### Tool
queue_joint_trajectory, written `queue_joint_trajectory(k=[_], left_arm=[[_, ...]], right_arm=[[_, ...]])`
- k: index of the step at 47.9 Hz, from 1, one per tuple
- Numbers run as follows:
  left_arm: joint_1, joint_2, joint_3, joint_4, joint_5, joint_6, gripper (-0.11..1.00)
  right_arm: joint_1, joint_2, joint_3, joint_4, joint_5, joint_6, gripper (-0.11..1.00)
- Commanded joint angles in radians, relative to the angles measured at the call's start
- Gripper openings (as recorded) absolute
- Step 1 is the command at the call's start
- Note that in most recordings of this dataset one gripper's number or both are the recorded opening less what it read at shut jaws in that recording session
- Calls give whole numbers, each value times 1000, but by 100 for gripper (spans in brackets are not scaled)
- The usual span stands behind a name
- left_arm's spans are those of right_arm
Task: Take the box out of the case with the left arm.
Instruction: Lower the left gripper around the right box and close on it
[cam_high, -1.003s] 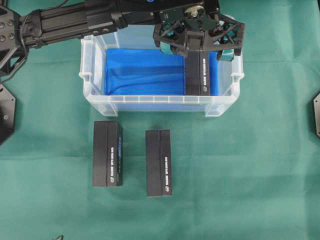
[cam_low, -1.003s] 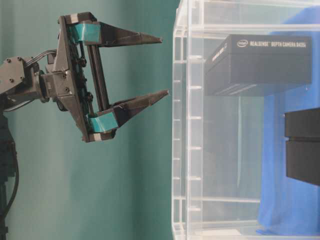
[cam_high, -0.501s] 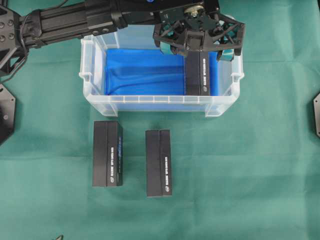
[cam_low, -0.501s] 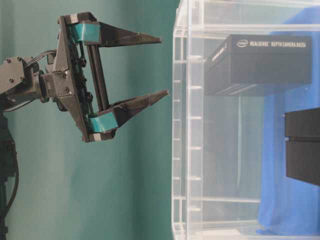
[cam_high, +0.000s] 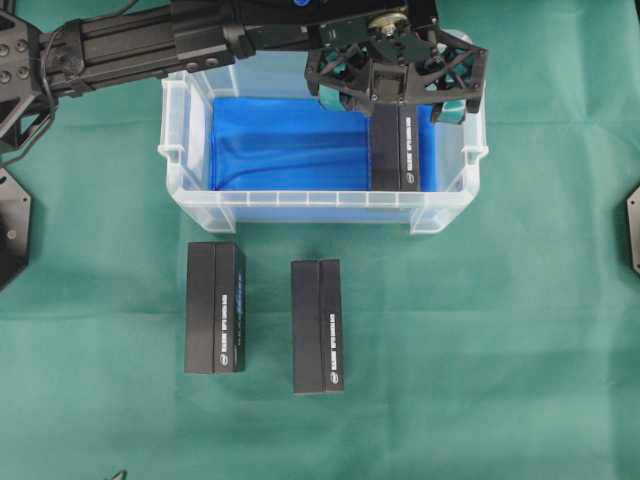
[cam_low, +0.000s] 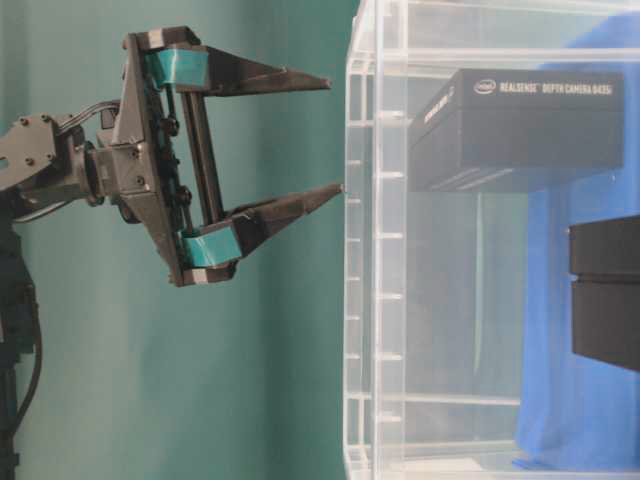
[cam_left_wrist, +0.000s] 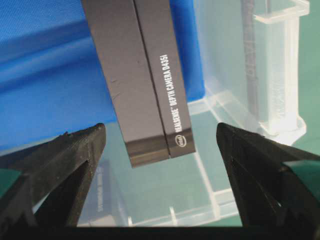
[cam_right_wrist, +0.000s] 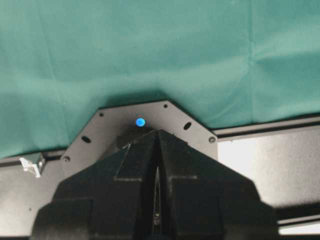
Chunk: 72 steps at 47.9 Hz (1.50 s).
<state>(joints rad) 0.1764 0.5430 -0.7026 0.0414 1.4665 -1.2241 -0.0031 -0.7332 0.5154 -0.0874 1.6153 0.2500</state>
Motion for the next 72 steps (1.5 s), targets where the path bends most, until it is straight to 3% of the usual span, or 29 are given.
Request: queue_joint_trajectory(k=[1,43,72], left_arm=[[3,-20,-6,3,-5,-2,98],[31,-40,222,20,-215,-6,98],[28,-6,245,15,-268,-8,98]], right_arm=[[-2,0,-11,0,2,-2,0],[-2,0,-11,6,2,5,0],[-2,-2,-11,5,0,-6,0]])
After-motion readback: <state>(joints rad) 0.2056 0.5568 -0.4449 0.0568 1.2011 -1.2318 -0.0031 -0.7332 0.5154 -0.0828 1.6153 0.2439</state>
